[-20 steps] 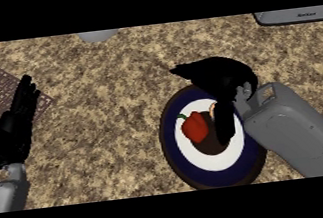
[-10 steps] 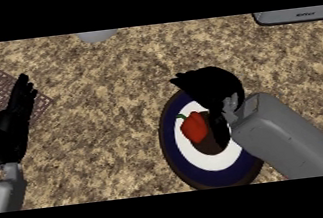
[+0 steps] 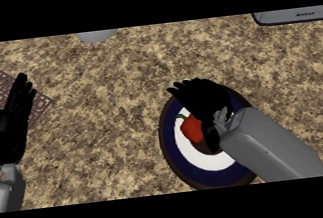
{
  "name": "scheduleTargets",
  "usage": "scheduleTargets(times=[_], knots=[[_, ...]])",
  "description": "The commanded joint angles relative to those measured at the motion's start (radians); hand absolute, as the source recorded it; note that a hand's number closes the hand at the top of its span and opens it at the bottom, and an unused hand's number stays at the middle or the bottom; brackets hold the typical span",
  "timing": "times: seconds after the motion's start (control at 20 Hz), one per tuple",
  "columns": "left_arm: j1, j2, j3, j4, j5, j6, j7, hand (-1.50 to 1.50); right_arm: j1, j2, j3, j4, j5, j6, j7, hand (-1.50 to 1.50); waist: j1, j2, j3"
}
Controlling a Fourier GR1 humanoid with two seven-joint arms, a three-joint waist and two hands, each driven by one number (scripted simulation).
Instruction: Pick the bell pepper from the plate and place it in the bowl
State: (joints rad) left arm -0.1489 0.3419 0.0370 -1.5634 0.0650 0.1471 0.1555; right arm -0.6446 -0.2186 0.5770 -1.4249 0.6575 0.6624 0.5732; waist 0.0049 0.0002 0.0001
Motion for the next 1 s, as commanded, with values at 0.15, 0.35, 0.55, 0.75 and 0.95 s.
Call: scheduleTargets(times=[0.15,0.35,0.55,0.75,0.95], knots=[[0.007,-0.023,0.032,0.029,-0.038,-0.019,-0.042,0.00,0.063,0.016,-0.035,0.061,0.112,-0.021,-0.110,-1.50,-0.001,0.000,0.000],[0.018,-0.024,0.056,0.000,-0.021,-0.055,-0.020,0.00,0.111,0.072,-0.040,0.007,0.158,0.021,-0.057,-1.50,-0.002,-0.001,0.000],[0.039,-0.063,0.038,-0.013,-0.058,-0.041,-0.036,0.00,0.064,0.119,-0.069,0.097,0.220,-0.008,-0.092,-1.50,0.000,0.000,0.000],[-0.053,-0.056,0.063,0.044,-0.063,-0.045,0.015,0.00,0.102,0.103,-0.062,0.137,0.281,-0.049,-0.147,-1.50,-0.004,0.000,0.000],[-0.014,-0.008,0.113,0.014,-0.010,-0.116,0.000,0.00,0.046,0.142,-0.122,0.235,0.229,0.035,-0.181,1.50,0.002,0.001,0.000]])
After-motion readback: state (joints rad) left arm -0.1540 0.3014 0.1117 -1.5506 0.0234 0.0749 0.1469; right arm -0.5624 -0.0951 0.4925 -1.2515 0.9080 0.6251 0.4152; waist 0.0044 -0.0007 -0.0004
